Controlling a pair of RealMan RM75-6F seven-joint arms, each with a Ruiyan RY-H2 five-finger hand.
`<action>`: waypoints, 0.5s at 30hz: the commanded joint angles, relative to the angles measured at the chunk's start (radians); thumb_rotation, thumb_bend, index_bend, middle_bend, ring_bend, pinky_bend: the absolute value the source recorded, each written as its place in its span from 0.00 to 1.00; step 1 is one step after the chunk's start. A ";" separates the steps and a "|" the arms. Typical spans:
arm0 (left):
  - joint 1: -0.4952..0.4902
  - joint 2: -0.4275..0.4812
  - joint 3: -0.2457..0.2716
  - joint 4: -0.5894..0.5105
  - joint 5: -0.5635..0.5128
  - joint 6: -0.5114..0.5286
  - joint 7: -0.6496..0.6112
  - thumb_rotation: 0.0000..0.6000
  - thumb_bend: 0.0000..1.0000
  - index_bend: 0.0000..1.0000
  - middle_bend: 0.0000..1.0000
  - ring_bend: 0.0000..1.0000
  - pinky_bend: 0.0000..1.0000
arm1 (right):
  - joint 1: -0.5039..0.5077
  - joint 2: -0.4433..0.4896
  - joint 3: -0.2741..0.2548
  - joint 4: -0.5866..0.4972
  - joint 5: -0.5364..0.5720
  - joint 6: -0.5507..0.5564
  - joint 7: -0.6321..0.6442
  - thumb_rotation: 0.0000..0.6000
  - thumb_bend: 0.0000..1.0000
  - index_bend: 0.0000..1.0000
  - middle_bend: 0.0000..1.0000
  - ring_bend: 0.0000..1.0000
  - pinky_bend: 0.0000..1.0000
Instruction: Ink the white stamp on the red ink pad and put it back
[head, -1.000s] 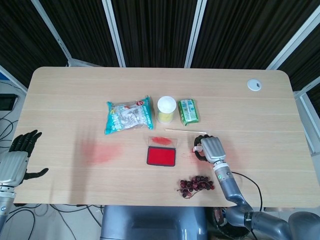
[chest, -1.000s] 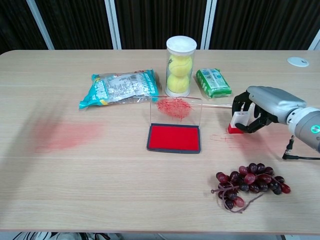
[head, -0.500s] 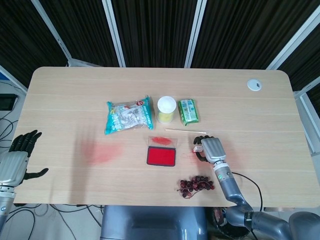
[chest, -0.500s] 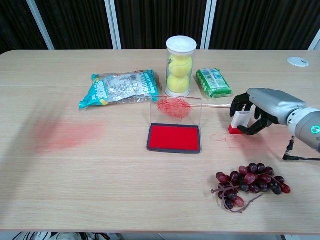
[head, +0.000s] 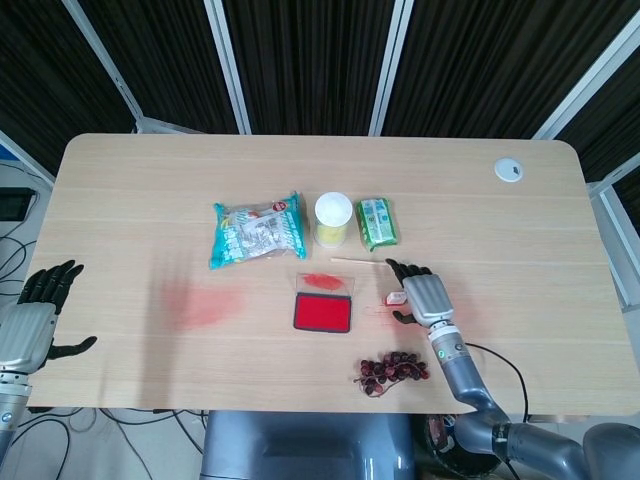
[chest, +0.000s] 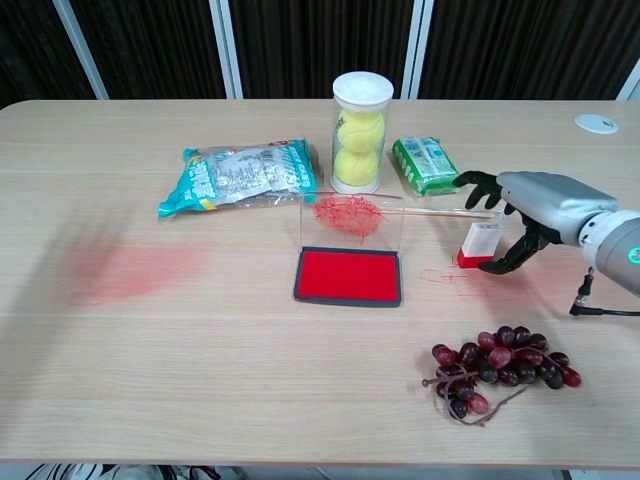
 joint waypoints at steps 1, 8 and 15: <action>0.000 0.000 0.000 0.000 0.000 0.000 0.001 1.00 0.01 0.00 0.00 0.00 0.00 | -0.008 0.035 0.000 -0.049 -0.009 0.024 -0.025 1.00 0.23 0.08 0.12 0.12 0.23; 0.001 0.000 0.001 0.001 0.003 0.003 0.005 1.00 0.01 0.00 0.00 0.00 0.00 | -0.046 0.163 -0.020 -0.199 -0.062 0.105 -0.083 1.00 0.21 0.05 0.04 0.05 0.21; 0.001 -0.001 0.003 0.005 0.009 0.005 0.014 1.00 0.01 0.00 0.00 0.00 0.00 | -0.130 0.343 -0.048 -0.330 -0.135 0.248 -0.122 1.00 0.15 0.00 0.00 0.00 0.19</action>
